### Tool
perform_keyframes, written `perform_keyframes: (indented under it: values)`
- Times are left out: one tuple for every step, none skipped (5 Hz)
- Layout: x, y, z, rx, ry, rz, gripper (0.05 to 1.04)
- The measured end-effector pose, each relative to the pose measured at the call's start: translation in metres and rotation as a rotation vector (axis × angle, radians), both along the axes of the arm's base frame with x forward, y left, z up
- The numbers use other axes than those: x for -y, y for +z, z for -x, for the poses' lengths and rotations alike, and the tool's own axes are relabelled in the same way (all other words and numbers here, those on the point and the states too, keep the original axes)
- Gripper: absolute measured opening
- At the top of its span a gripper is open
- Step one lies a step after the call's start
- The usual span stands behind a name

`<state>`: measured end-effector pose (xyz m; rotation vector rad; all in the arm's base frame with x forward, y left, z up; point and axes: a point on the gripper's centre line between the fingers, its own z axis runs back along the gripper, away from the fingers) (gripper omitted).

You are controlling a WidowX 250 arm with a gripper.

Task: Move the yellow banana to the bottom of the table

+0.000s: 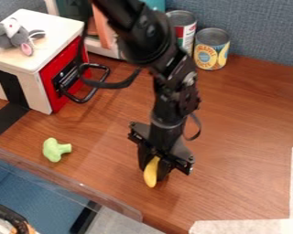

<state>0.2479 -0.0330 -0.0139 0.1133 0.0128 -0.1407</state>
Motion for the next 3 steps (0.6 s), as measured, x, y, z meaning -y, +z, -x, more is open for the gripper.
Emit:
perform_keyframes:
  values:
    - [-0.003,-0.003,0.01,0.006,-0.014,-0.006,0.455]
    - [-0.011,0.0,0.019,-0.048,0.071,0.032,0.76]
    - [-0.018,0.036,0.003,0.019,0.163,0.141,0.991]
